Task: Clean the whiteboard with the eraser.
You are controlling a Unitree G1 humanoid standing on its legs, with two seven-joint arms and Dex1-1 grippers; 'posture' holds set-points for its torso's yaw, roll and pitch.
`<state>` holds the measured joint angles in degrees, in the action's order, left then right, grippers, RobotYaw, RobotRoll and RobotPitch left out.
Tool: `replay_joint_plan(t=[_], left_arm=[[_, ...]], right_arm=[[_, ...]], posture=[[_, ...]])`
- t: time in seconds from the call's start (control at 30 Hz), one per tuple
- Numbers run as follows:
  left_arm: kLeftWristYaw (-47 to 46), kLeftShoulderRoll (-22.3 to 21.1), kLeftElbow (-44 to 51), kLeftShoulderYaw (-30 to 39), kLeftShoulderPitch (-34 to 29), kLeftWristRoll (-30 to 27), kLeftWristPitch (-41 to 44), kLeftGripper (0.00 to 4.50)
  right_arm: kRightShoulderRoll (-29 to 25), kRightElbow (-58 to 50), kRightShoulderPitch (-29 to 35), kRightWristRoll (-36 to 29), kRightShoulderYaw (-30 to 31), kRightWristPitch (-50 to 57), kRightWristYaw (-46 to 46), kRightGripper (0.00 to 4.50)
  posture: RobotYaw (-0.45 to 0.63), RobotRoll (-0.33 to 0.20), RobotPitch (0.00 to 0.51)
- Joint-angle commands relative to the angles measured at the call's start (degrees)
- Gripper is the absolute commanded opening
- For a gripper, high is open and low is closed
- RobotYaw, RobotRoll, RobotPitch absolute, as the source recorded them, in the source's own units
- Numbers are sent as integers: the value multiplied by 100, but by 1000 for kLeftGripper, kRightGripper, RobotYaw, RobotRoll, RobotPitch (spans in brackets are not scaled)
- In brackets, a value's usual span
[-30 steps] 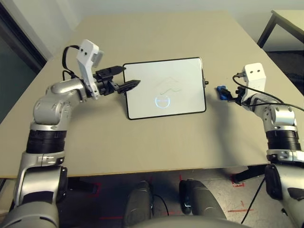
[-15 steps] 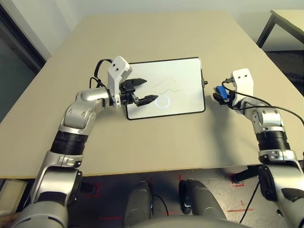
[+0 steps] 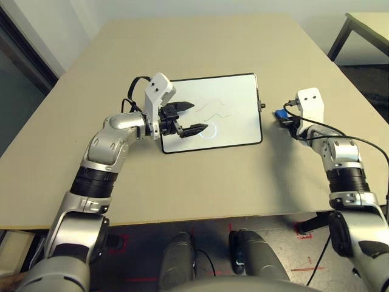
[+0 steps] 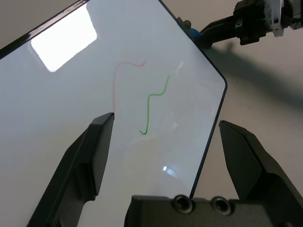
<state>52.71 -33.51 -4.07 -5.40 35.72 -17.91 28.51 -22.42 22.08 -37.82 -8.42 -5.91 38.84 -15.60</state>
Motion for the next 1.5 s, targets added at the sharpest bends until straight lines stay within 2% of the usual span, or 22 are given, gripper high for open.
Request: replay_joint_plan(t=[0.03,0.57,0.87,1.1,1.2,1.5], left_arm=[[25,-53,146,-18,-20,45,73,4500],[-71,-88,185,70,56,29,132,4500],[-123,-169,133,190,57,19,123,4500],[-196,-268,27,381,68,16,135,4500],[-263,-280,-9,463,60,-12,200,4500],[-247,-278,-26,457,88,-6,231,4500]], right_arm=[[23,213,15,53,23,16,-9,106],[-35,463,-219,47,-110,-298,80,13],[-289,-1319,-334,-326,-266,569,-134,13],[8,-2706,-342,-963,33,1233,-660,13],[267,-2897,-170,-1125,248,968,-938,13],[543,-1846,42,-625,960,-719,-1493,13]], posture=[[-44,0,102],[-39,0,86],[-61,0,85],[-71,0,90],[-66,0,89],[-47,0,89]])
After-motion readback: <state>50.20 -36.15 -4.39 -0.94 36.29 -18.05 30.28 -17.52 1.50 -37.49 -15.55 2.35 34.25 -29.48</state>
